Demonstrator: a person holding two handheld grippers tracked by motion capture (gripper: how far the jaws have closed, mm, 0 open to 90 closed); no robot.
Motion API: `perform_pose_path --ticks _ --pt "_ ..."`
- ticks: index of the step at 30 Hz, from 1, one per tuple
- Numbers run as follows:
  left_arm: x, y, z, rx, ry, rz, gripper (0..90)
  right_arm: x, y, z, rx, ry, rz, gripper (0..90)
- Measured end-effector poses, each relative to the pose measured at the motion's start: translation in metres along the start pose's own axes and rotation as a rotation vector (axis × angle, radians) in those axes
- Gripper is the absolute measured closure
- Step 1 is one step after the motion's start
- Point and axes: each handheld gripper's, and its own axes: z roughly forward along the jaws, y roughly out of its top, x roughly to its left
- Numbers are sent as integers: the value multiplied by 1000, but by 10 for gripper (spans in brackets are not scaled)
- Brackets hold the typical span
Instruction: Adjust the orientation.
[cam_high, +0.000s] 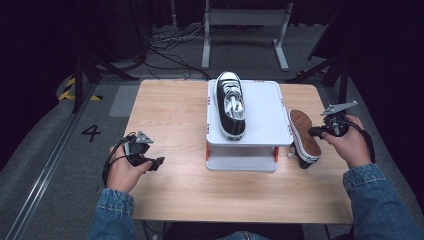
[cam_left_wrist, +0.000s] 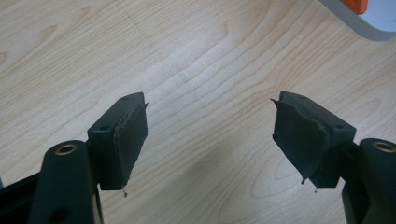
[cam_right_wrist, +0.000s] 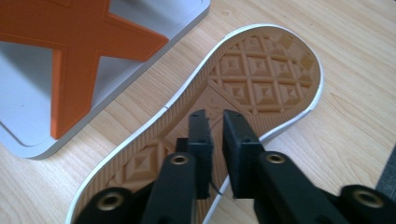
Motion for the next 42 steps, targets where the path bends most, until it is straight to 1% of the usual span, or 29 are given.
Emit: perform_pose_path --ticks 1,3,5,7,8,9,11,14,17,19,20,21,22,24,25,29,30,31,33,34,36,38,42 --pt "0 0 0 4 -1 -2 265 0 1 2 0 -1 -1 882" --pt "0 0 1 7 -6 -1 266 -1 1 3 2 1 -1 899" --pt "-1 0 3 11 -9 -5 266 0 2 9 10 16 9 900" --pt "-1 0 4 12 -4 -2 265 1 2 14 34 16 -3 900" --pt "-1 0 4 19 -10 -4 266 2 2 16 41 14 -5 900" --pt "-1 0 4 17 -10 2 266 1 1 16 41 14 -1 900" --pt "-1 1 4 14 -13 2 266 -1 0 16 33 28 18 900" --pt "-1 1 3 9 -11 -2 266 -5 -5 14 30 26 38 900" --pt "-1 1 3 9 -8 -8 266 -12 -12 10 31 12 63 900" --pt "-1 2 4 14 -15 -12 266 -18 -19 7 48 -8 78 900" --pt "-1 3 4 12 -12 -2 266 -20 -22 6 57 -17 81 900" --pt "-1 3 5 12 -13 0 266 -24 -27 6 74 -37 87 900" --pt "-2 4 6 11 -15 -6 266 -26 -30 5 76 -42 90 900" --pt "-2 5 7 11 -13 -4 266 -32 -39 4 71 -40 130 900" --pt "-2 6 7 7 -11 -4 266 -34 -42 4 69 -41 141 900" --pt "-2 7 7 7 -18 -2 266 -40 -52 3 102 -64 150 899" --pt "-2 8 7 7 -19 -4 266 -42 -56 2 95 -76 156 896" --pt "-2 8 7 7 -19 -4 266 -43 -58 1 101 -72 162 885" --pt "-2 8 7 7 -19 -1 266 -43 -59 -1 105 -74 169 874" --pt "-2 8 6 3 -15 -1 266 -44 -60 -3 106 -86 168 871" --pt "-2 8 5 0 -16 2 266 -43 -59 -9 94 -103 166 858" --pt "-2 8 5 -2 -16 -1 266 -41 -57 -13 78 -106 165 845" --pt "-2 7 4 -2 -16 -3 266 -31 -48 -25 38 -116 131 806"
